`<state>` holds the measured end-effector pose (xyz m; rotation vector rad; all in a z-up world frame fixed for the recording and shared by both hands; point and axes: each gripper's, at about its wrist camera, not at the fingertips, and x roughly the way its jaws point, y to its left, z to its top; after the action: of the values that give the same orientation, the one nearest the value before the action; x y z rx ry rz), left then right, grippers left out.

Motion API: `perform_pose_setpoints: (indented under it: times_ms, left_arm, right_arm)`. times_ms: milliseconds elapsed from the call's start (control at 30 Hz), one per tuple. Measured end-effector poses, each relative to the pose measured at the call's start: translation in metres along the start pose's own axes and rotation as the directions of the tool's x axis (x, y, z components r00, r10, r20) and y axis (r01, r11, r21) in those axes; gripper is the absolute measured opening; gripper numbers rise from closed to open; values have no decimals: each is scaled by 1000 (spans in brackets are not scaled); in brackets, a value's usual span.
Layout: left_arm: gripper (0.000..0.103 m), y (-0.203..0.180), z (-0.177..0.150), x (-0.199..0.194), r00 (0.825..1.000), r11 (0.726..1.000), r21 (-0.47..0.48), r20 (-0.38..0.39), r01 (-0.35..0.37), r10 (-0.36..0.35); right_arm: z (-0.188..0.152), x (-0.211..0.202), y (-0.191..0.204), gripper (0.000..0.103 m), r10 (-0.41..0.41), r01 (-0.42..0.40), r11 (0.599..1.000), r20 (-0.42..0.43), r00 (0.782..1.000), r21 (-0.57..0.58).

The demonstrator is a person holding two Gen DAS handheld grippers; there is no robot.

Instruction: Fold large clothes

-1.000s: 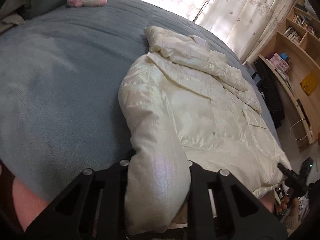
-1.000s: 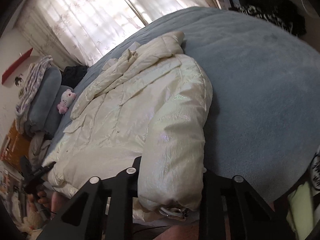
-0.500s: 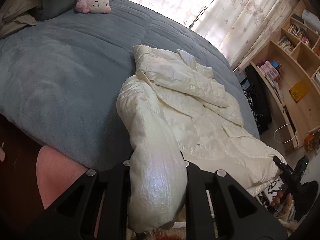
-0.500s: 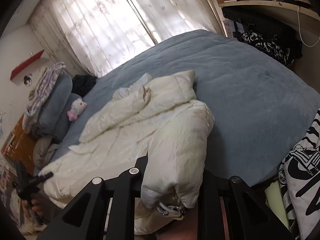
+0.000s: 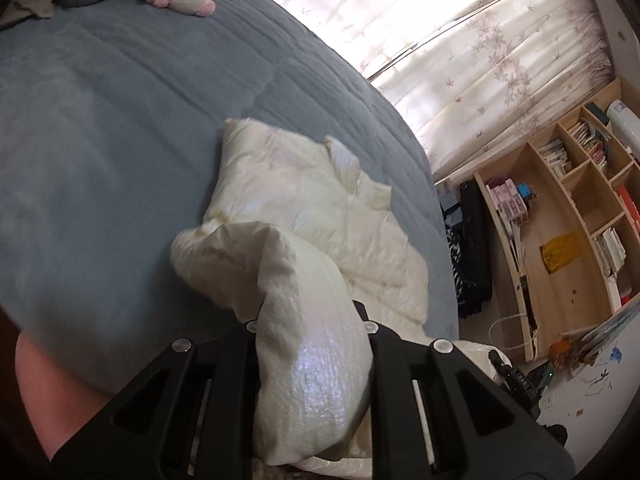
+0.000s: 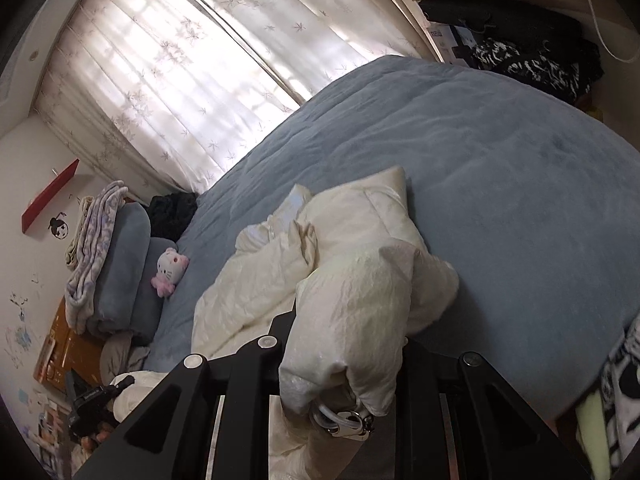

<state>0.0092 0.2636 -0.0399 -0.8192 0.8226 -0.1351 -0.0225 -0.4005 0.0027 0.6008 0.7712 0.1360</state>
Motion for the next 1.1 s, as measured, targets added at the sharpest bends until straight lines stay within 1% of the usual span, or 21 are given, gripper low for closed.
perform_pose_setpoints:
  times_ms: [133, 267, 300, 367, 400, 433, 467, 500, 533, 600, 667, 700, 733, 800, 833, 867, 933, 967, 1033, 1100]
  left_arm:
    - [11, -17, 51, 36, 1000, 1000, -16, 26, -1, 2]
    - [13, -29, 101, 86, 998, 999, -27, 43, -38, 39]
    - [14, -30, 109, 99, 998, 999, -28, 41, -45, 46]
    - [18, -32, 136, 127, 997, 997, -48, 43, -63, 65]
    - [27, -31, 144, 141, 997, 997, -56, 38, -61, 64]
    - [39, -30, 153, 155, 997, 996, -70, 34, -61, 64]
    - [45, -27, 163, 168, 997, 994, -96, 32, -60, 63]
    - [59, -24, 173, 181, 998, 991, -123, 27, -47, 51]
    - [69, -21, 181, 192, 999, 989, -142, 19, -30, 33]
    - [73, -16, 196, 212, 1000, 984, -176, 16, -15, 19]
    - [76, -11, 204, 224, 1000, 985, -172, 25, -15, 19]
    - [76, -11, 208, 228, 999, 988, -156, 32, -17, 22]
    - [76, -12, 211, 232, 999, 991, -131, 36, -32, 37]
    - [76, -15, 214, 239, 998, 996, -68, 36, -56, 59]
    - [76, -14, 214, 242, 997, 997, -33, 34, -71, 72]
    - [76, -15, 215, 248, 994, 994, 24, 27, -103, 103]
    - [76, -12, 216, 259, 990, 986, 95, 4, -140, 141]
    - [76, -9, 216, 269, 986, 977, 140, -20, -160, 164]
    - [76, -2, 214, 280, 979, 966, 179, -45, -187, 198]
    - [76, 7, 212, 292, 973, 956, 214, -75, -200, 220]
  right_arm:
    - [54, 49, 18, 21, -9, 9, 1000, 10, 1000, -8]
    - [109, 113, 38, 24, -43, 43, 999, 2, 999, -13]
    - [122, 129, 43, 27, -53, 53, 998, -3, 999, -20]
    - [150, 166, 51, 39, -61, 61, 998, -13, 998, -13]
    - [163, 184, 54, 52, -53, 53, 999, -12, 999, -4]
    - [172, 198, 55, 65, -49, 49, 999, -14, 999, 5]
    - [180, 214, 57, 71, -41, 41, 999, -21, 999, 19]
    - [188, 231, 58, 78, -25, 26, 999, -32, 999, 32]
    - [192, 242, 58, 81, -22, 23, 999, -39, 999, 35]
    - [202, 268, 60, 81, -29, 31, 999, -61, 998, 34]
    - [204, 278, 56, 85, -28, 29, 999, -63, 998, 19]
    - [208, 284, 57, 89, -21, 21, 1000, -61, 998, 2]
    - [200, 277, 48, 92, -20, 19, 1000, -56, 998, -10]
    - [203, 280, 44, 92, -32, 30, 998, -38, 999, -62]
    - [197, 278, 37, 92, -42, 39, 995, -31, 999, -87]
    - [198, 279, 34, 92, -54, 51, 993, -26, 998, -109]
    - [197, 284, 24, 93, -83, 78, 986, -30, 996, -149]
    - [197, 290, 19, 93, -103, 95, 981, -39, 994, -170]
    - [194, 302, 4, 93, -144, 128, 971, -69, 987, -200]
    - [196, 322, -7, 93, -162, 138, 967, -103, 981, -212]
